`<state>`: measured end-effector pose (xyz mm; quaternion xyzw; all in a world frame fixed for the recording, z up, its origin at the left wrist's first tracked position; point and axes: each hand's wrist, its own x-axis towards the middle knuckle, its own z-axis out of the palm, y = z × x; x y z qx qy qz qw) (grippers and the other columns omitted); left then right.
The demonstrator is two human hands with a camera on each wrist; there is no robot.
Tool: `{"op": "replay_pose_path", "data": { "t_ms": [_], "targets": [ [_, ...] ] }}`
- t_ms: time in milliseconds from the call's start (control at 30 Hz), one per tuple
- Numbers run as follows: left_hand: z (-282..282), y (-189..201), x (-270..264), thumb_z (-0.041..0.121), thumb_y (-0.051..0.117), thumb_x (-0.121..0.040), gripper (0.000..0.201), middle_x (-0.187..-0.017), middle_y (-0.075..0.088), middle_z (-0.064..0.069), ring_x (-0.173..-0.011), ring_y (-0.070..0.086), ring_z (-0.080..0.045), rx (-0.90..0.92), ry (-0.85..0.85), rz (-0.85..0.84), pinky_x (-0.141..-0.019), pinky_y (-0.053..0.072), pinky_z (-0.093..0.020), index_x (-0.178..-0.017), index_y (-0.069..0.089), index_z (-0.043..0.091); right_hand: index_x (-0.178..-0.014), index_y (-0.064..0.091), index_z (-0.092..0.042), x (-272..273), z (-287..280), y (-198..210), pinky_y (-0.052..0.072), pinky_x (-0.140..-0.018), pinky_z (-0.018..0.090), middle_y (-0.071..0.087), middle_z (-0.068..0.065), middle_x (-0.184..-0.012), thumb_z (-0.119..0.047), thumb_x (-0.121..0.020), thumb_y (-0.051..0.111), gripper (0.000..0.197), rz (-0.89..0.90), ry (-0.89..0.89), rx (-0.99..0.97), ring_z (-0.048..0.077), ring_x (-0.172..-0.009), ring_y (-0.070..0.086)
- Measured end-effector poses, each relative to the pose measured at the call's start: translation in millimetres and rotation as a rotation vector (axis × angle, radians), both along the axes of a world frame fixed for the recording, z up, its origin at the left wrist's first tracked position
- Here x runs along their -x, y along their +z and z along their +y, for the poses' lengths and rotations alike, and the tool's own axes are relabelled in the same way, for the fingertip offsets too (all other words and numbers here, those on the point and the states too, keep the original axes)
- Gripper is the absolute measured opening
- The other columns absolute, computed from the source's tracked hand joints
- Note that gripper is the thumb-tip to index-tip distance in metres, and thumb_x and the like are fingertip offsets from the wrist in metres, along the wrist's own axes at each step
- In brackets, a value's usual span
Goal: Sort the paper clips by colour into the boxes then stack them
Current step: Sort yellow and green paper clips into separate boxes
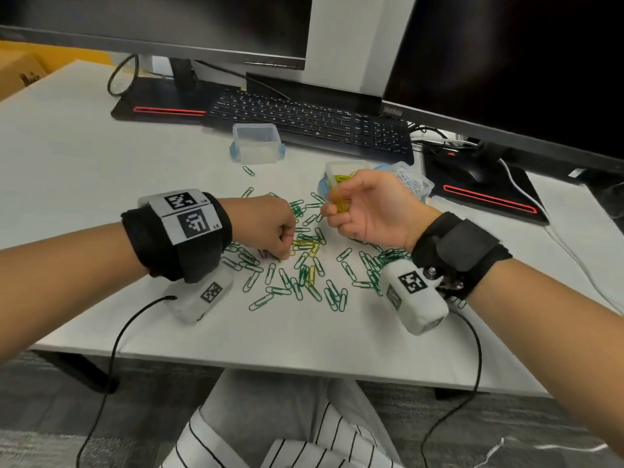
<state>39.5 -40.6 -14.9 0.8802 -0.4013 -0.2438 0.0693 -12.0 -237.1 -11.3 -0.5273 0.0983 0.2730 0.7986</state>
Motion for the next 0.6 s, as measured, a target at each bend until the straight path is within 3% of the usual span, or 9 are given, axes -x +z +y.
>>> {"op": "replay_pose_path", "data": {
  "t_ms": [67, 133, 200, 267, 367, 433, 500, 533, 600],
  "targets": [
    [0.3, 2.0, -2.8, 0.025, 0.059, -0.089, 0.014, -0.081, 0.063, 0.002, -0.068, 0.050, -0.009, 0.005, 0.004, -0.025, -0.061, 0.040, -0.022, -0.081, 0.060, 0.015, -0.082, 0.053, -0.014, 1.0, 2.4, -3.5, 0.025, -0.047, 0.020, 0.047, 0.001, -0.071, -0.014, -0.093, 0.053, 0.010, -0.123, 0.065, 0.322, 0.009, -0.054, 0.038],
    [0.5, 4.6, -6.9, 0.022, 0.044, -0.095, 0.020, -0.075, 0.052, 0.001, -0.065, 0.042, -0.013, 0.104, 0.089, 0.040, -0.059, 0.037, -0.026, -0.076, 0.047, 0.014, -0.088, 0.067, -0.014, 3.9, 6.5, -5.8, 0.033, -0.052, 0.019, 0.056, -0.010, -0.068, -0.012, -0.089, 0.064, 0.003, -0.370, 0.249, 0.817, 0.004, -0.054, 0.044],
    [0.7, 7.7, -9.0, 0.014, 0.034, -0.094, 0.022, -0.062, 0.040, 0.001, -0.055, 0.030, -0.014, 0.347, 0.295, 0.406, -0.047, 0.029, -0.023, -0.072, 0.037, 0.013, -0.090, 0.072, -0.021, 4.4, 9.8, -8.7, 0.039, -0.059, 0.019, 0.050, -0.020, -0.054, -0.016, -0.084, 0.071, 0.008, -0.557, 0.421, 1.149, -0.001, -0.050, 0.043],
    [2.6, 8.7, -10.3, 0.012, 0.027, -0.090, 0.021, -0.057, 0.036, 0.000, -0.051, 0.027, -0.014, 0.607, 0.490, 0.837, -0.044, 0.025, -0.021, -0.070, 0.034, 0.014, -0.089, 0.072, -0.024, 4.1, 15.7, -8.2, 0.034, -0.055, 0.019, 0.044, -0.016, -0.048, -0.021, -0.082, 0.075, 0.008, -0.624, 0.482, 1.298, 0.001, -0.048, 0.040],
    [5.7, 7.9, -13.0, 0.013, 0.024, -0.085, 0.024, -0.064, 0.046, -0.007, -0.056, 0.041, -0.018, 0.759, 0.582, 1.101, -0.049, 0.039, -0.022, -0.069, 0.041, 0.012, -0.083, 0.068, -0.018, 4.3, 23.3, -4.9, 0.034, -0.051, 0.013, 0.044, -0.012, -0.056, -0.021, -0.083, 0.072, 0.005, -0.711, 0.592, 1.428, 0.004, -0.052, 0.041],
    [2.9, 5.8, -13.2, 0.015, 0.029, -0.086, 0.025, -0.067, 0.051, -0.007, -0.058, 0.046, -0.019, 0.707, 0.594, 1.054, -0.050, 0.043, -0.023, -0.070, 0.047, 0.011, -0.077, 0.063, -0.017, 4.4, 24.0, -4.3, 0.035, -0.051, 0.012, 0.049, -0.011, -0.060, -0.019, -0.085, 0.065, 0.009, -0.727, 0.661, 1.489, 0.004, -0.055, 0.043],
    [-2.8, 2.9, -9.5, 0.020, 0.041, -0.089, 0.023, -0.064, 0.046, -0.002, -0.057, 0.039, -0.016, 0.536, 0.526, 0.775, -0.048, 0.035, -0.021, -0.070, 0.050, 0.012, -0.078, 0.060, -0.014, 2.8, 19.4, -3.9, 0.038, -0.053, 0.017, 0.055, -0.006, -0.066, -0.022, -0.088, 0.059, 0.013, -0.635, 0.578, 1.389, 0.007, -0.058, 0.045],
    [-5.4, 1.0, -7.5, 0.023, 0.050, -0.089, 0.023, -0.064, 0.046, 0.000, -0.058, 0.038, -0.014, 0.413, 0.463, 0.553, -0.050, 0.032, -0.021, -0.069, 0.052, 0.013, -0.080, 0.058, -0.012, 2.5, 15.7, -2.7, 0.038, -0.051, 0.020, 0.056, -0.002, -0.068, -0.023, -0.089, 0.057, 0.014, -0.527, 0.477, 1.200, 0.009, -0.057, 0.045],
    [-10.0, -3.2, -5.5, 0.030, 0.066, -0.084, 0.017, -0.068, 0.052, 0.005, -0.061, 0.043, -0.010, 0.219, 0.312, 0.192, -0.055, 0.033, -0.023, -0.076, 0.062, 0.015, -0.079, 0.048, -0.011, 3.0, 8.0, 2.4, 0.026, -0.042, 0.021, 0.050, 0.004, -0.068, -0.018, -0.085, 0.051, 0.009, -0.228, 0.238, 0.566, 0.012, -0.052, 0.038]
  ]
}}
